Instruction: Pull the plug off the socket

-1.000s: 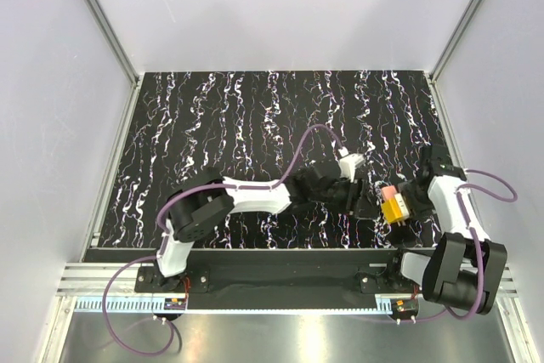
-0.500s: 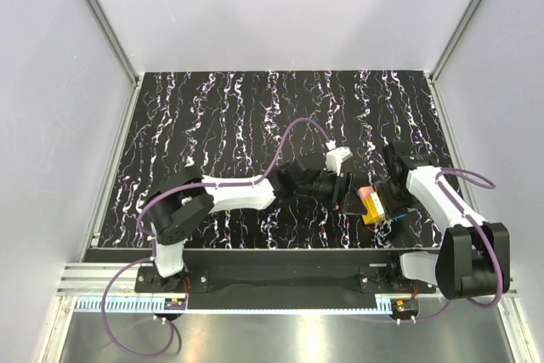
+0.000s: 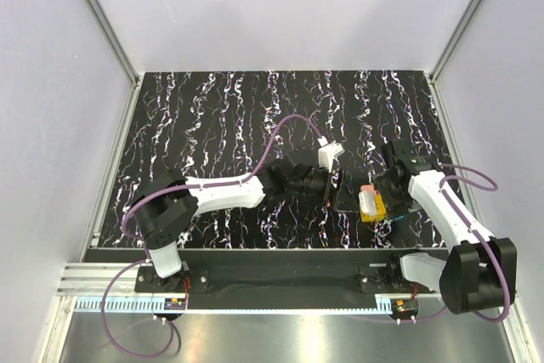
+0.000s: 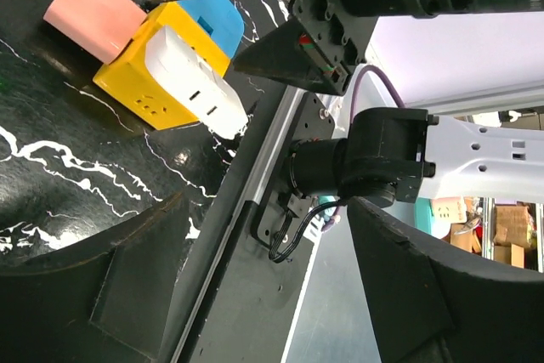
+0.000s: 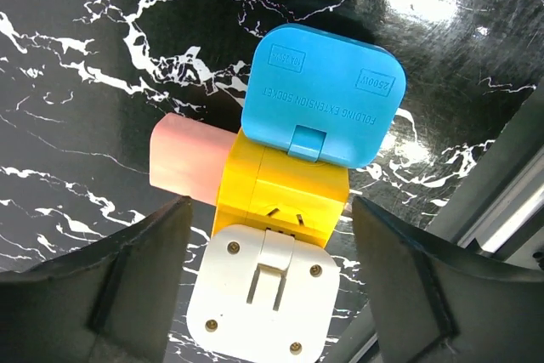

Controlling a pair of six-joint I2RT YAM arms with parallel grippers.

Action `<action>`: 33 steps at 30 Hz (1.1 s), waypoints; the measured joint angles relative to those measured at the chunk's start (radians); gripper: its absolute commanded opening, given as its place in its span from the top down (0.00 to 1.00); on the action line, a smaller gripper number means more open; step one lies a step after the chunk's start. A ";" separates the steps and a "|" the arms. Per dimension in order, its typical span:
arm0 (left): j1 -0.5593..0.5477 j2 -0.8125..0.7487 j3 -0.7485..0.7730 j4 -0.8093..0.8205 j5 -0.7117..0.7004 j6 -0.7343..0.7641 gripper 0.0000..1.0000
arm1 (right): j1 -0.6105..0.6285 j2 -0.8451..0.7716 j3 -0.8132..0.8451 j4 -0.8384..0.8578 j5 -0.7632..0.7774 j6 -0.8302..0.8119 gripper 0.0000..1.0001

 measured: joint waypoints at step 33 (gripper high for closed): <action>-0.023 0.248 0.274 -0.161 0.017 -0.069 0.39 | -0.020 -0.220 -0.058 0.105 0.003 -0.510 1.00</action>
